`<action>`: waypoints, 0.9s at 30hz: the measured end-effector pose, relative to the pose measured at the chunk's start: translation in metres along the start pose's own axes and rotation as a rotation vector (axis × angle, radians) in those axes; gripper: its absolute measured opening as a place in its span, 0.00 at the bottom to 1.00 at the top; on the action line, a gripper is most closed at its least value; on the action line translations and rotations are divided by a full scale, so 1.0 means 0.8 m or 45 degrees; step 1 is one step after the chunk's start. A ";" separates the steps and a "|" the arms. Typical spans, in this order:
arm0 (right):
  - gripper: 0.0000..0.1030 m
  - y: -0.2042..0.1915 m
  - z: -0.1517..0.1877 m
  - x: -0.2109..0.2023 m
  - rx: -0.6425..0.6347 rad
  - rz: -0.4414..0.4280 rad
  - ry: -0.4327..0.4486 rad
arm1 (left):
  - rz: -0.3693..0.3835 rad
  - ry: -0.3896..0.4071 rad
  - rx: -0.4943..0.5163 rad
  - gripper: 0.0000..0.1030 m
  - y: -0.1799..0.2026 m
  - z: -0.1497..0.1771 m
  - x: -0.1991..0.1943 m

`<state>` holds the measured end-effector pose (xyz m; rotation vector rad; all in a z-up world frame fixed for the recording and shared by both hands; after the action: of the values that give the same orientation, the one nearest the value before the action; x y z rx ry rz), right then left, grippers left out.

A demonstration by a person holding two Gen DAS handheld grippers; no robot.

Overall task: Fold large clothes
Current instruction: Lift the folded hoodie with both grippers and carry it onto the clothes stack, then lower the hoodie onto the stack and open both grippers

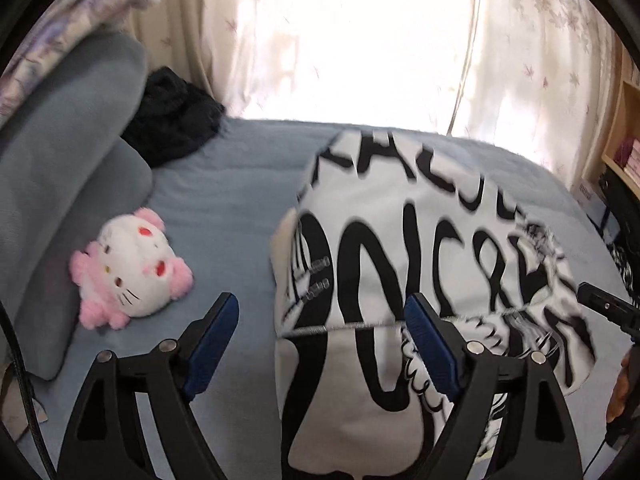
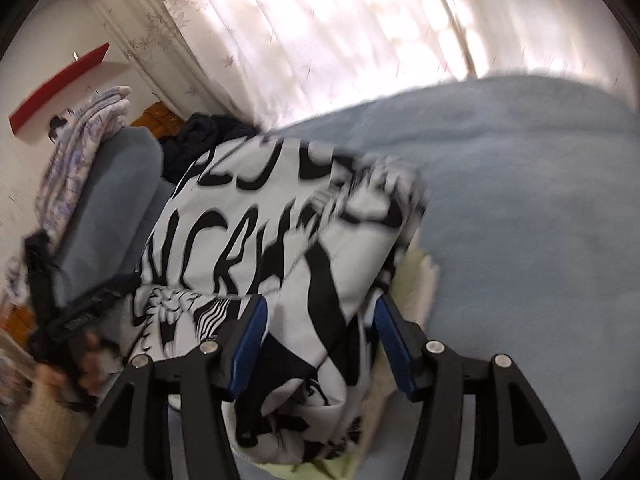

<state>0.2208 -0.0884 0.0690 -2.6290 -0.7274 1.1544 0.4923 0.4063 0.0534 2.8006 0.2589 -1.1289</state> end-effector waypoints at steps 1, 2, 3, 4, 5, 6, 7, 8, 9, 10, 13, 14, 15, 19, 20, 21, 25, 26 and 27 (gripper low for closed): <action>0.55 -0.005 -0.005 -0.007 -0.016 0.022 0.039 | -0.021 0.019 -0.004 0.78 0.002 -0.004 -0.008; 0.55 -0.010 -0.010 -0.014 -0.030 0.035 0.074 | -0.040 0.047 -0.007 0.75 0.005 -0.008 -0.015; 0.55 -0.016 -0.015 -0.017 -0.042 0.048 0.100 | -0.051 0.065 -0.012 0.70 0.006 -0.012 -0.021; 0.55 -0.021 -0.018 -0.018 -0.052 0.065 0.117 | -0.070 0.080 -0.019 0.67 0.010 -0.015 -0.023; 0.55 -0.029 -0.023 -0.015 -0.060 0.079 0.132 | -0.093 0.090 -0.025 0.64 0.015 -0.018 -0.023; 0.55 -0.036 -0.025 -0.010 -0.062 0.083 0.145 | -0.123 0.095 -0.025 0.56 0.020 -0.020 -0.020; 0.55 -0.043 -0.026 -0.002 -0.062 0.083 0.154 | -0.157 0.091 -0.017 0.50 0.024 -0.022 -0.015; 0.55 -0.046 -0.026 0.004 -0.061 0.080 0.158 | -0.211 0.084 -0.001 0.49 0.030 -0.021 -0.007; 0.55 -0.050 -0.024 0.012 -0.060 0.079 0.157 | -0.277 0.072 0.012 0.49 0.035 -0.019 0.004; 0.55 -0.053 -0.023 0.022 -0.061 0.080 0.153 | -0.325 0.064 0.021 0.49 0.038 -0.017 0.013; 0.55 -0.057 -0.012 0.059 -0.071 0.123 0.113 | -0.480 0.093 0.031 0.50 0.040 -0.007 0.038; 0.55 -0.059 -0.010 0.068 -0.079 0.151 0.109 | -0.501 0.099 0.042 0.51 0.040 -0.005 0.043; 0.55 -0.057 -0.007 0.076 -0.084 0.167 0.097 | -0.537 0.102 0.063 0.52 0.040 -0.002 0.050; 0.55 -0.053 0.003 0.101 -0.117 0.209 0.030 | -0.592 0.094 0.145 0.60 0.039 0.006 0.068; 0.55 -0.052 0.004 0.103 -0.124 0.211 0.027 | -0.603 0.094 0.151 0.62 0.038 0.008 0.070; 0.55 -0.052 0.007 0.105 -0.128 0.210 0.028 | -0.609 0.094 0.146 0.65 0.034 0.010 0.071; 0.55 -0.053 0.013 0.108 -0.125 0.210 0.044 | -0.581 0.086 0.089 0.72 0.018 0.019 0.078; 0.55 -0.054 0.015 0.108 -0.130 0.211 0.047 | -0.581 0.087 0.080 0.73 0.014 0.022 0.080; 0.55 -0.055 0.017 0.109 -0.137 0.212 0.050 | -0.582 0.087 0.075 0.76 0.011 0.023 0.080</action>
<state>0.2456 -0.0072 0.0186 -2.8405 -0.5886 1.1303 0.5270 0.4023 -0.0045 2.9173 0.9242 -1.1294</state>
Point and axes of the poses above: each gripper's, at about its wrist camera, not at the fingertips, and x roughly the way its jaws point, y to its right, z to its underside, the point moved 2 cm from there along x, roughly the way its jaws point, and after that the axes turned 1 degree about -y, right-handed, at the moved point
